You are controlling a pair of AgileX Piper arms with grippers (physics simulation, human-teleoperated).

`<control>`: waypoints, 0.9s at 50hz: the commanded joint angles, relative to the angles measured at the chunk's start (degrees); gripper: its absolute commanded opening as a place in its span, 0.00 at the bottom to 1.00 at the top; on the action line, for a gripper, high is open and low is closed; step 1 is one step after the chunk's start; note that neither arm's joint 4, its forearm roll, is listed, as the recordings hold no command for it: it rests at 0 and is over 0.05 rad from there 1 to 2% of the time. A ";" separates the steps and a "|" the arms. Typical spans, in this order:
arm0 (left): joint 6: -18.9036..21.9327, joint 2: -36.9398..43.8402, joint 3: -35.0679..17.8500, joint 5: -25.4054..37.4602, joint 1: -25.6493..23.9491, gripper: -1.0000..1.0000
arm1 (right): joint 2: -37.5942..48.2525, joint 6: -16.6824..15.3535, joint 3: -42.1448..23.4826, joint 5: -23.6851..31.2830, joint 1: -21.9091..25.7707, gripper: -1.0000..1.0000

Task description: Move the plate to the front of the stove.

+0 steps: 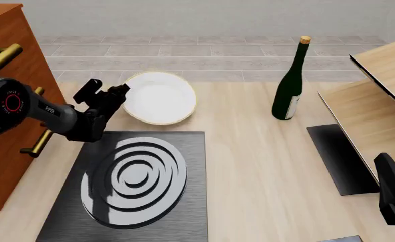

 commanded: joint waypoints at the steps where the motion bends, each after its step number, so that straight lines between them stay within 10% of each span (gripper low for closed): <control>1: 0.77 1.03 -1.00 1.57 1.11 0.00 | 0.00 -0.01 0.00 0.00 0.00 1.00; 26: 4.85 0.50 -1.70 5.14 1.75 0.00 | -0.01 -0.01 0.00 0.00 0.01 1.00; 27: 5.03 -0.03 -0.81 4.52 0.75 1.00 | -0.01 -0.01 0.00 0.00 0.00 1.00; 45: 9.08 -6.77 3.36 6.18 2.07 1.00 | 0.00 0.00 0.00 0.00 0.00 1.00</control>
